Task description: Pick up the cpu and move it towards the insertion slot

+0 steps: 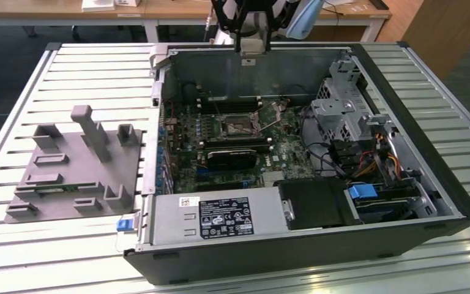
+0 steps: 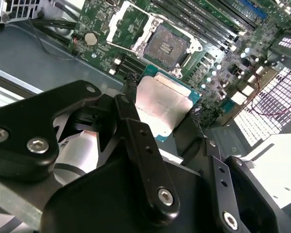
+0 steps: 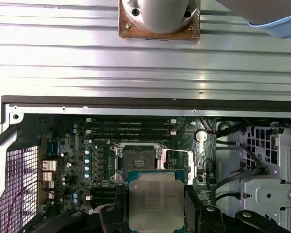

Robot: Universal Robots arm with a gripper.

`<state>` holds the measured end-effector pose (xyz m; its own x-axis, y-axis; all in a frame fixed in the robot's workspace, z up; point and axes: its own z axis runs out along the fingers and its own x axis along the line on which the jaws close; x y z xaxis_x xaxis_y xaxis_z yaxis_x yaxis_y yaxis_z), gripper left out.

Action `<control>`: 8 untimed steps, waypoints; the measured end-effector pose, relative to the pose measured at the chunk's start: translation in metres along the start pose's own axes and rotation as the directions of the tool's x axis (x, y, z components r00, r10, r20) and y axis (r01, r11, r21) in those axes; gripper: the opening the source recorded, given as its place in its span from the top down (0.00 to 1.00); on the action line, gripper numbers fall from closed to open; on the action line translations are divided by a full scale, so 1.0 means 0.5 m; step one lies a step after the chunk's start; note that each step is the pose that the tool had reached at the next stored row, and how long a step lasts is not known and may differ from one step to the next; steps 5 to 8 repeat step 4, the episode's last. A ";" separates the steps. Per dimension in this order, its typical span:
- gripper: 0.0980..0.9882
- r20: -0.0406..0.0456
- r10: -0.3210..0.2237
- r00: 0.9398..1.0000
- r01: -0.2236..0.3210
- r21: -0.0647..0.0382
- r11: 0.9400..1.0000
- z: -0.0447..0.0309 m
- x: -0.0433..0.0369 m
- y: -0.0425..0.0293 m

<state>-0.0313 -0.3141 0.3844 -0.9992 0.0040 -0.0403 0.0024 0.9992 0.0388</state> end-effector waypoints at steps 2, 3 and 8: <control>0.50 0.000 0.000 1.000 0.000 0.000 1.000 0.001 0.000 0.001; 0.50 0.000 0.000 1.000 0.000 0.000 1.000 0.001 0.000 0.001; 0.50 0.000 0.000 1.000 0.000 0.000 1.000 0.001 0.000 0.001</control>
